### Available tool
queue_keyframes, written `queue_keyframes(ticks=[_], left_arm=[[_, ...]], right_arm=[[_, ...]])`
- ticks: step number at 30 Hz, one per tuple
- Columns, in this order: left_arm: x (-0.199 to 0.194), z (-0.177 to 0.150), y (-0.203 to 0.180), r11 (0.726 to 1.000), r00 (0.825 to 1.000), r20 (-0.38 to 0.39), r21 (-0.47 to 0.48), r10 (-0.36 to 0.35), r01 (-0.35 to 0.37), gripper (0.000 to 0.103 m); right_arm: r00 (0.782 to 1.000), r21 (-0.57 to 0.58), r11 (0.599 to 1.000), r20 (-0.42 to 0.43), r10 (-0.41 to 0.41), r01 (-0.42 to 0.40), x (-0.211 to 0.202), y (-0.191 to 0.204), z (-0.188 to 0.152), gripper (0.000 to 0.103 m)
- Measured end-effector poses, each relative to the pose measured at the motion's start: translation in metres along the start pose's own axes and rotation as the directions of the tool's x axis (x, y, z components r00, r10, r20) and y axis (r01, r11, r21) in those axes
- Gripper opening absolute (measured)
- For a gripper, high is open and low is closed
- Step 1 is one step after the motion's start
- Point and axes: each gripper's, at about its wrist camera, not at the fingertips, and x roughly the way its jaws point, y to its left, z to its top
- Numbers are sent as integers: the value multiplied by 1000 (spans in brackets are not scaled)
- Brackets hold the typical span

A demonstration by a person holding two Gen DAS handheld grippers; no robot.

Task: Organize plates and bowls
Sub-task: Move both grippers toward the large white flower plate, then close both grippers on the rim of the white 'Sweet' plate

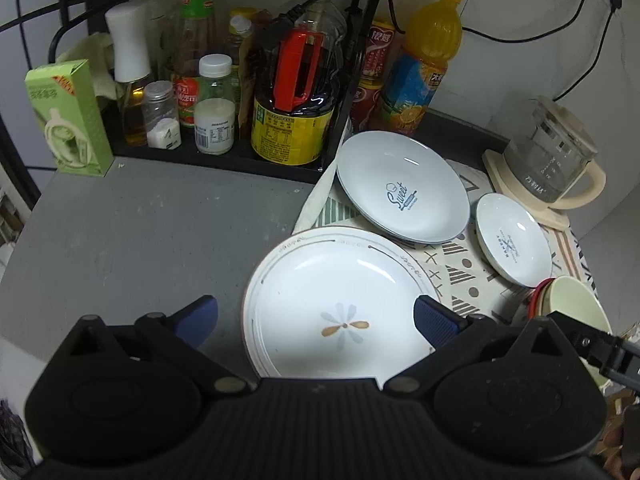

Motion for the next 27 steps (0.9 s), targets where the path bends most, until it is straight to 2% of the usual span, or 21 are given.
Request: queue_keyframes(ticks=[7, 17, 20, 22, 27], left_arm=[[15, 21, 6, 999, 1000, -5, 39, -1, 1, 103], [49, 52, 8, 997, 999, -24, 69, -38, 40, 102], [59, 61, 6, 994, 998, -20, 85, -63, 64, 102], [67, 67, 4, 992, 997, -21, 96, -79, 81, 101], [92, 78, -1, 986, 992, -39, 116, -117, 120, 98]], right_arm=[[1000, -16, 1000, -19, -6, 6, 19, 12, 11, 103], [1000, 10, 1000, -11, -21, 21, 49, 18, 31, 99], [1000, 34, 999, -10, -29, 30, 59, 15, 37, 94], [1000, 47, 998, -10, -28, 28, 66, 14, 39, 84], [998, 78, 996, -22, -51, 53, 85, 10, 46, 77]])
